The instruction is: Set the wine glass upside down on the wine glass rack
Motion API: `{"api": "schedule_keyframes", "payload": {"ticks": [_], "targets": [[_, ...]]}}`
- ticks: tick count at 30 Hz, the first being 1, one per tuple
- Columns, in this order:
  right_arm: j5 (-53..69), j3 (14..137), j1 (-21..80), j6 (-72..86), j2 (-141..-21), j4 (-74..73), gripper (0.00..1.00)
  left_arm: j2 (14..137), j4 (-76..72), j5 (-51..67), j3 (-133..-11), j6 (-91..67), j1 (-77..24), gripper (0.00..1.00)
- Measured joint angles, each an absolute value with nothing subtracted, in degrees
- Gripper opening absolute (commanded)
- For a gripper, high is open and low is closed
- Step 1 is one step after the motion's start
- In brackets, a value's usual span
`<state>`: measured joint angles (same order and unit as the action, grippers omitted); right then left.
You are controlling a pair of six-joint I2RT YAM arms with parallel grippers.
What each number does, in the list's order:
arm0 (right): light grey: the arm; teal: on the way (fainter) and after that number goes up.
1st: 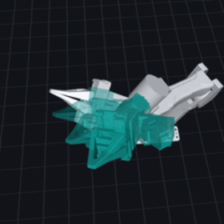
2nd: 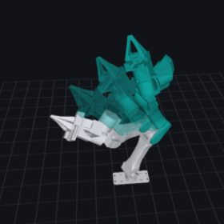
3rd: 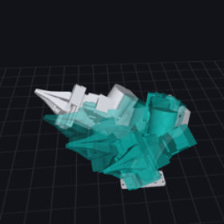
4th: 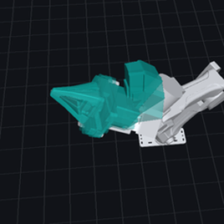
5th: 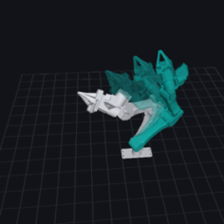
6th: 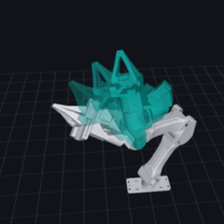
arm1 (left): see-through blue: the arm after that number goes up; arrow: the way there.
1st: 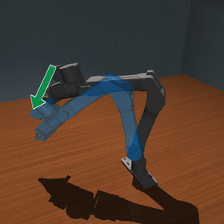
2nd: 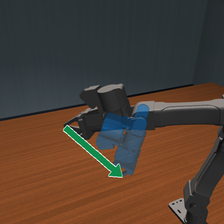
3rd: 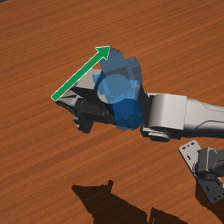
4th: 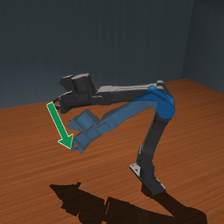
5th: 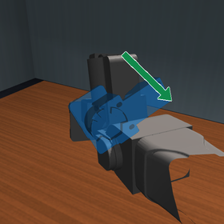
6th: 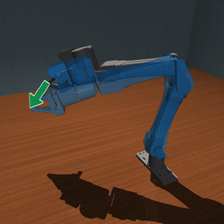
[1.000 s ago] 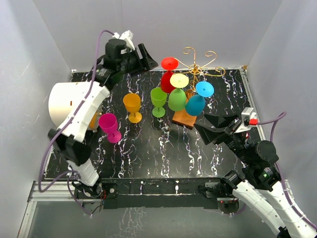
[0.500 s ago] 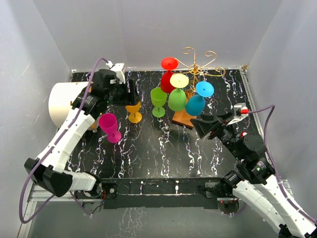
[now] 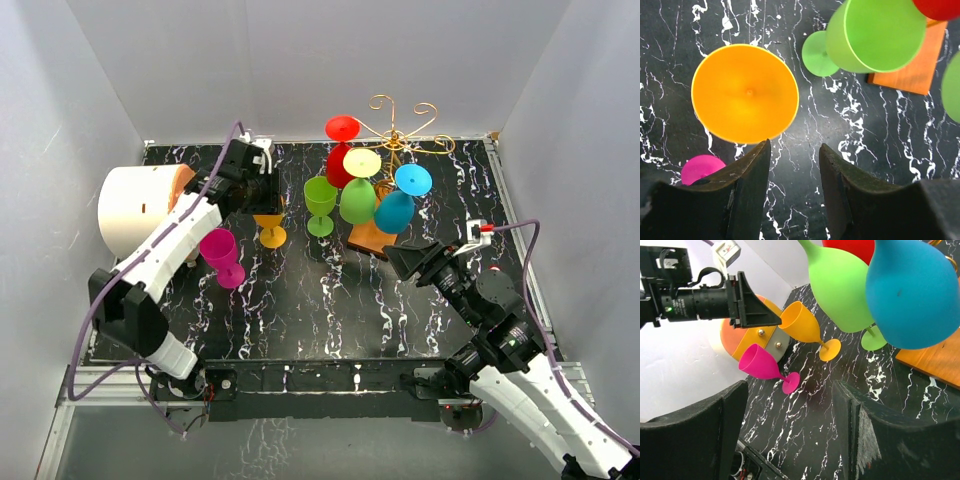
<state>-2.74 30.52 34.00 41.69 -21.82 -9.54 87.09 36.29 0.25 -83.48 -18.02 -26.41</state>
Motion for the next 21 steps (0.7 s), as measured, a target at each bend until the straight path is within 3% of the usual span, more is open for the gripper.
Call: {"api": "schedule_keyframes", "payload": {"ticks": [5,10,21], "targets": [[-2.8,30.3,34.0,43.7,-22.1,-10.4,0.66,92.8,36.8,-1.3,-86.3,-18.0,-26.4,0.39],[-0.4,30.3,34.0,43.4,-23.2,-10.5,0.66,96.2,38.3,-2.0,-88.7,-17.2,-26.4,0.23],[1.0,30.3,34.0,43.4,-24.7,-11.9,0.66,101.1,39.6,-0.5,-93.8,-13.8,-26.4,0.2]]}}
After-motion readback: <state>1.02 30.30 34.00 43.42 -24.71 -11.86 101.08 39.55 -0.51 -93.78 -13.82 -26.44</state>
